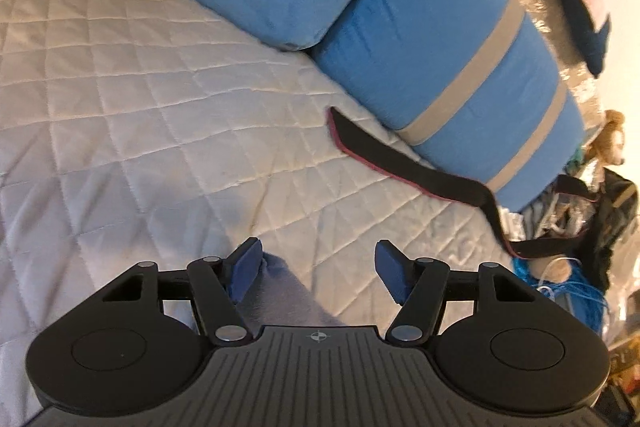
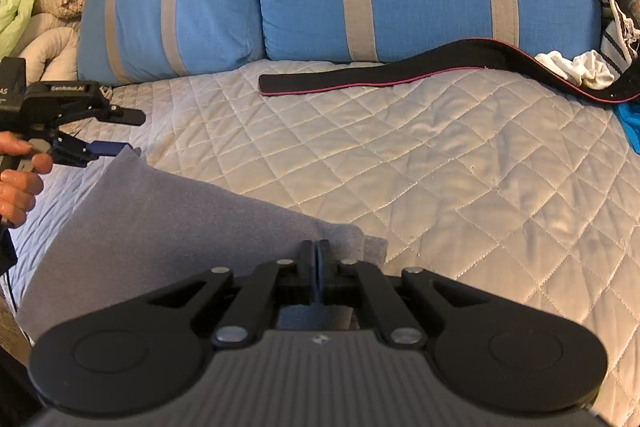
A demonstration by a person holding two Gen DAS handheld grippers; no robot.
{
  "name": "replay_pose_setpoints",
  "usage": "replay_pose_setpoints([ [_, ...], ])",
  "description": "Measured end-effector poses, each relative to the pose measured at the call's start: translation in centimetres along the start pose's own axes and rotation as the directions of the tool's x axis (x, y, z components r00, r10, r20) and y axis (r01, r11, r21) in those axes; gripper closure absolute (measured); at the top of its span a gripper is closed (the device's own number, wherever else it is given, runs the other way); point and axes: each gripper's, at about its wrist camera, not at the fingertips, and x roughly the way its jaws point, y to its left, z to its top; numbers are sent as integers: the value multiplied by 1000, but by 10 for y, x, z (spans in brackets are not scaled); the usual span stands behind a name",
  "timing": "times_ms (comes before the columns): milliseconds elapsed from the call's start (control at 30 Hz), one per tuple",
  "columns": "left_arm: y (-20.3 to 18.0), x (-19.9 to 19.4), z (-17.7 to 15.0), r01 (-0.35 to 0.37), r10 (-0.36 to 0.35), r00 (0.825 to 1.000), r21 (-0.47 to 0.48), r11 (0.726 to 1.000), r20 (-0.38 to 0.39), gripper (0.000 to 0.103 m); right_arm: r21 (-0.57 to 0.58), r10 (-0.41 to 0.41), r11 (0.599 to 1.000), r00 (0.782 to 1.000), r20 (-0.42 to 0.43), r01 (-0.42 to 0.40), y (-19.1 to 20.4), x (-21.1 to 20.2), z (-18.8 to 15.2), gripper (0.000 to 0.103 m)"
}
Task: Fold clothes
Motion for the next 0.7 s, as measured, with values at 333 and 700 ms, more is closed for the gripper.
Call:
replay_pose_setpoints([
  [333,-34,-50,-26,-143,118,986,230,963,119,42,20,16,1000,1000,10,-16,-2,-3,2,87],
  [700,-26,-106,-91,-285,292,956,352,891,34,43,51,47,998,999,-1,-47,3,-33,0,34],
])
